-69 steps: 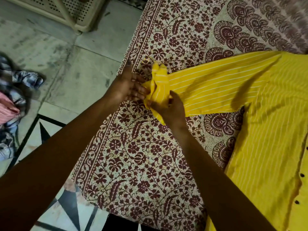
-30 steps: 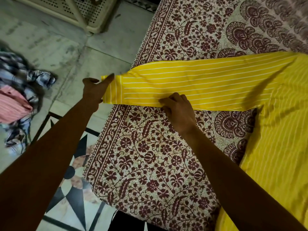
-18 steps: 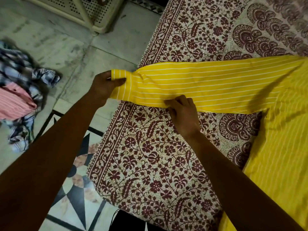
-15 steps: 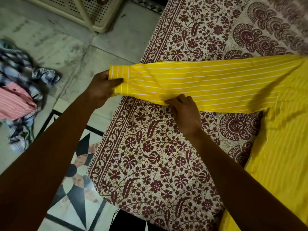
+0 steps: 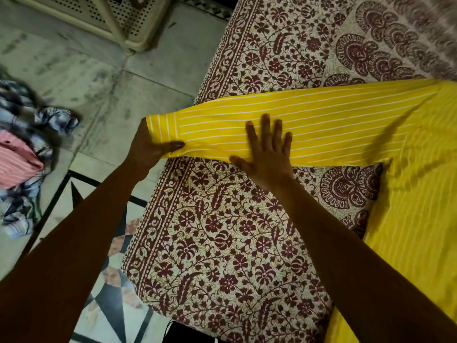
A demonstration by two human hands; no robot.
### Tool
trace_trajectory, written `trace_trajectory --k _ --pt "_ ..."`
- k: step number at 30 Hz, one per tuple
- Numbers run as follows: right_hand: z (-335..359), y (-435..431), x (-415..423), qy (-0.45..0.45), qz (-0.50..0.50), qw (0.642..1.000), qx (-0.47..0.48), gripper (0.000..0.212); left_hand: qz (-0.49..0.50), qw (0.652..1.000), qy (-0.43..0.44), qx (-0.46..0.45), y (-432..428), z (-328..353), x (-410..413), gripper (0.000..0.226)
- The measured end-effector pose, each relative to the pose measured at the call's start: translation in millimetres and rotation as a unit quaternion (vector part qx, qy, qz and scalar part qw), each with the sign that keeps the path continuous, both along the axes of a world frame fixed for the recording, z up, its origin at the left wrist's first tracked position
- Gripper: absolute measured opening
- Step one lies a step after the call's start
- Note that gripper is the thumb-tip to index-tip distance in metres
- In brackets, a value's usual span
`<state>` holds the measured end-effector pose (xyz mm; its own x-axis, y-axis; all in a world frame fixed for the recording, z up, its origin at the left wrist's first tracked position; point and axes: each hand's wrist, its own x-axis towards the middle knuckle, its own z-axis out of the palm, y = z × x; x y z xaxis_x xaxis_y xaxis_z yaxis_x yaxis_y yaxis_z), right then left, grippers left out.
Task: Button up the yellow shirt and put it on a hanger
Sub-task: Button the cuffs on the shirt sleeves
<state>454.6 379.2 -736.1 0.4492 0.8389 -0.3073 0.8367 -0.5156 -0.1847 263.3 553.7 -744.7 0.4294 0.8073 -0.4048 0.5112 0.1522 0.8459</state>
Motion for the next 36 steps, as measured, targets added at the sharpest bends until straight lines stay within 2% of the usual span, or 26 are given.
trace_trajectory --k 1,3,5,6,7,9,12,14,15,18,20,22,23,25,27,29,31,34,36 --pt "-2 0 1 0.005 0.006 1.0 -0.018 0.09 0.013 1.0 0.015 0.004 1 -2 2 0.075" --pt "-2 -1 3 0.018 0.011 0.999 -0.028 0.094 0.104 0.992 0.056 0.042 3 -4 7 0.066" --pt "2 -3 3 0.039 0.013 0.999 -0.002 0.095 0.209 0.962 0.099 0.149 1 0 11 0.058" --pt "4 -6 6 0.037 0.005 0.999 0.027 0.092 0.202 0.946 0.111 0.23 -2 3 17 0.053" --pt "6 -9 9 0.021 -0.01 0.998 0.063 0.088 0.147 0.933 0.104 0.313 -7 6 24 0.046" --pt "7 -18 23 -0.043 -0.083 0.989 0.116 0.08 -0.04 0.907 0.051 0.416 -19 17 51 0.038" --pt "2 -37 49 -0.093 -0.226 0.965 0.091 0.078 -0.292 0.854 0.026 0.429 -48 25 100 0.046" --pt "-6 -46 57 -0.083 -0.255 0.963 0.018 0.083 -0.386 0.814 0.059 0.43 -64 19 127 0.051" --pt "-10 -48 56 -0.081 -0.241 0.967 -0.001 0.084 -0.403 0.809 0.088 0.419 -68 14 132 0.053" --pt "-13 -52 45 -0.058 -0.128 0.99 0.024 0.081 -0.388 0.805 0.181 0.41 -68 -7 138 0.061" --pt "-8 -59 45 0.003 -0.025 0.996 0.082 0.073 -0.343 0.813 0.221 0.416 -70 -11 139 0.064" --pt "-3 -73 58 0.013 -0.004 0.989 0.145 0.064 -0.305 0.827 0.236 0.408 -76 -7 149 0.067" --pt "-1 -84 69 -0.034 -0.04 0.984 0.172 0.06 -0.315 0.822 0.23 0.415 -82 -4 158 0.068" --pt "4 -102 95 -0.123 -0.181 0.961 0.171 0.059 -0.372 0.79 0.184 0.452 -96 3 174 0.065" --pt "6 -123 123 -0.122 -0.303 0.941 0.084 0.066 -0.44 0.757 0.12 0.467 -117 6 198 0.062" --pt "1 -133 135 -0.078 -0.312 0.947 -0.001 0.073 -0.473 0.742 0.103 0.464 -134 3 220 0.062" --pt "-3 -134 133 -0.046 -0.268 0.962 -0.015 0.076 -0.466 0.749 0.136 0.452 -142 -5 232 0.063" --pt "-1 -140 129 -0.01 -0.188 0.982 -0.013 0.077 -0.371 0.795 0.211 0.432 -137 -15 238 0.062" --pt "7 -151 138 -0.027 -0.164 0.985 0.045 0.076 -0.306 0.823 0.242 0.413 -134 -12 243 0.065"
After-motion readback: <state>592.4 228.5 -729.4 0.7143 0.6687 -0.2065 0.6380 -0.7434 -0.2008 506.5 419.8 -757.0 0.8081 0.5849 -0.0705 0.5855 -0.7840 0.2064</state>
